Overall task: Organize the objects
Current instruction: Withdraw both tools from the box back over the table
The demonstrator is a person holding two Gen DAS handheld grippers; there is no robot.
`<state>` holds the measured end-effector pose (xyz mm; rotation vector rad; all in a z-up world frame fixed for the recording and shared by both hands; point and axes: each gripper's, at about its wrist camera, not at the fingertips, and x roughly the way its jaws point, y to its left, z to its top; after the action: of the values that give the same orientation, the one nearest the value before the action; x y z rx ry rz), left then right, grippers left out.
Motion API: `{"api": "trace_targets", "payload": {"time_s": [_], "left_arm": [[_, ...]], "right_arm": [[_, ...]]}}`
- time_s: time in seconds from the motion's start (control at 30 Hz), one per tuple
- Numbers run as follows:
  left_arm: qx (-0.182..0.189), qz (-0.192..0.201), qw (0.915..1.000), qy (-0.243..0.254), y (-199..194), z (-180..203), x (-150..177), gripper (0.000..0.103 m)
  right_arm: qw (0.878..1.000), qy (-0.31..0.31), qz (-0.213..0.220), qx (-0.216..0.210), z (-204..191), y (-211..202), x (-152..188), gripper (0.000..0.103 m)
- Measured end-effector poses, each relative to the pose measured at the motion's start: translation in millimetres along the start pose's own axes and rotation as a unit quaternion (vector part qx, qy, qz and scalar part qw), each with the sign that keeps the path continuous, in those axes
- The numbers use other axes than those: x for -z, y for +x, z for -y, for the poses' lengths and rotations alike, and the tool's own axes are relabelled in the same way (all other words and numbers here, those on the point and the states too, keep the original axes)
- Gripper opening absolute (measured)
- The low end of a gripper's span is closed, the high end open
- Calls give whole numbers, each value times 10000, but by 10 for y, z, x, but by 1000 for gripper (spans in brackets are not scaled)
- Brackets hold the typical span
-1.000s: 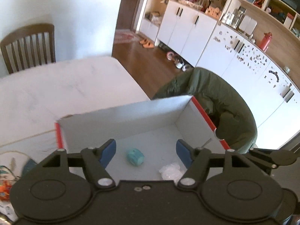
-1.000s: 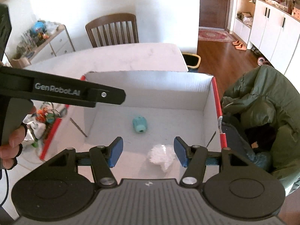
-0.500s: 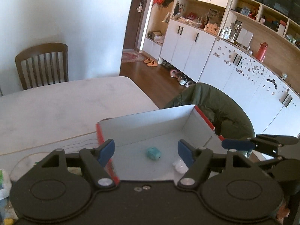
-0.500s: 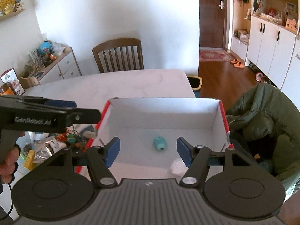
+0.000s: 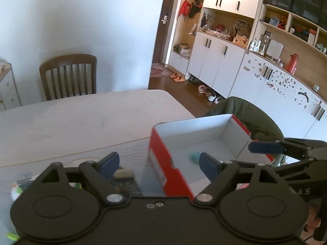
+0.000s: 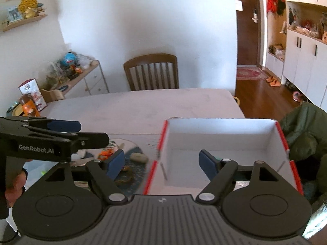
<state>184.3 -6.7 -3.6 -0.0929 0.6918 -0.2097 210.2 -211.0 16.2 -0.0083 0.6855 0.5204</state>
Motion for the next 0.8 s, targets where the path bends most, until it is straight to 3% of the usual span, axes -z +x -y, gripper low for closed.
{"api": "trace_targets", "payload": {"time_s": [0.5,0.8], "left_arm": [[-157,461,9986,-228,-495,-639,228,102],[-401,544,9967,-453,-684,-1123,379,102]], "right_arm": [[9991,-122,334,-237,-734,58,1,92],[9992,-180,307,-201,-1117,195,36,97]]}}
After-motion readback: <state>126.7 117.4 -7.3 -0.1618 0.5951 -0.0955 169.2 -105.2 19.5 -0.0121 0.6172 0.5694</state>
